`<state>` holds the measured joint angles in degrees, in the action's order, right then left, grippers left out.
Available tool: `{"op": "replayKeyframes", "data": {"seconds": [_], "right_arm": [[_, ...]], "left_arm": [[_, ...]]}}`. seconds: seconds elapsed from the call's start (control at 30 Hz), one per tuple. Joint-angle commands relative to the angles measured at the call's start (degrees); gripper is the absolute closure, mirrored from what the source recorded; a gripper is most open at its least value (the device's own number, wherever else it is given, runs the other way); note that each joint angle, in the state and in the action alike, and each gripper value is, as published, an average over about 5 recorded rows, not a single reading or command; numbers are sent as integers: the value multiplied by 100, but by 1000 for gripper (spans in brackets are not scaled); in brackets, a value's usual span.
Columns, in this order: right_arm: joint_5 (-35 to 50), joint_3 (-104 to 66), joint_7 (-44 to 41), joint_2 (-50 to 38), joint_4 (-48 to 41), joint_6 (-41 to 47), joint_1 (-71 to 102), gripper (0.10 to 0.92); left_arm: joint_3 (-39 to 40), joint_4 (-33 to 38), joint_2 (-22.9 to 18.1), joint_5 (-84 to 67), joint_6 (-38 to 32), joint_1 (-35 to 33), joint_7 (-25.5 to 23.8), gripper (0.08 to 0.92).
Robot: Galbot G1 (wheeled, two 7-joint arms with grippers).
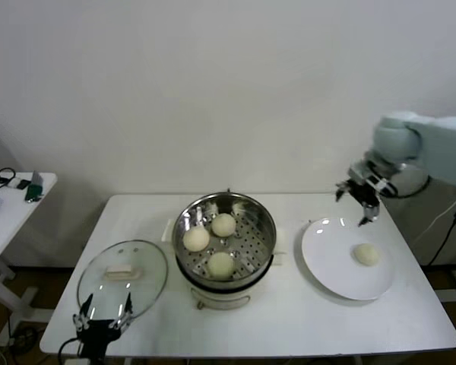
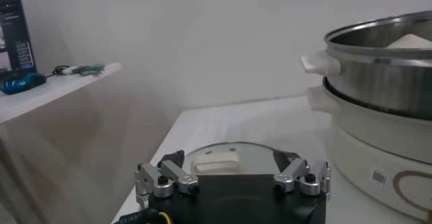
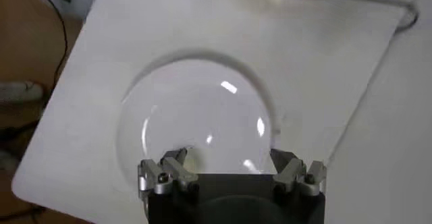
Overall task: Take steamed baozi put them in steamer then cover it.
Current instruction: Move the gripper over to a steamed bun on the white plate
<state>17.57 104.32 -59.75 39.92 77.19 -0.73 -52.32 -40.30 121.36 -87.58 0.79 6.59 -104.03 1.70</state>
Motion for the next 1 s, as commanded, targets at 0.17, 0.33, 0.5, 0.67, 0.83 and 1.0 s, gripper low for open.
{"op": "replayKeyframes", "data": {"seconds": [0.17, 0.33, 0.5, 0.67, 0.83, 1.0], "right_arm": [[-832, -1820, 309, -837, -1430, 577, 2676, 203], [-1002, -2493, 343, -428, -2019, 478, 3351, 203], [-1099, -2826, 307, -112, -2419, 409, 3759, 203], [-1146, -3117, 272, 129, -2742, 328, 4038, 203], [-1188, -3312, 245, 329, -2955, 279, 4186, 203], [-1200, -3329, 231, 385, -2992, 287, 4194, 225]], "left_arm": [[-40, -20, -38, 33, -67, -95, 0, 177], [-44, -22, -97, 74, -83, -129, -1, 177], [-60, -19, -126, 94, -91, -165, -3, 177], [-69, -41, -127, 110, -94, -176, -4, 177], [-69, -55, -124, 118, -83, -170, -6, 177], [-63, -62, -121, 124, -71, -145, -10, 177]]}}
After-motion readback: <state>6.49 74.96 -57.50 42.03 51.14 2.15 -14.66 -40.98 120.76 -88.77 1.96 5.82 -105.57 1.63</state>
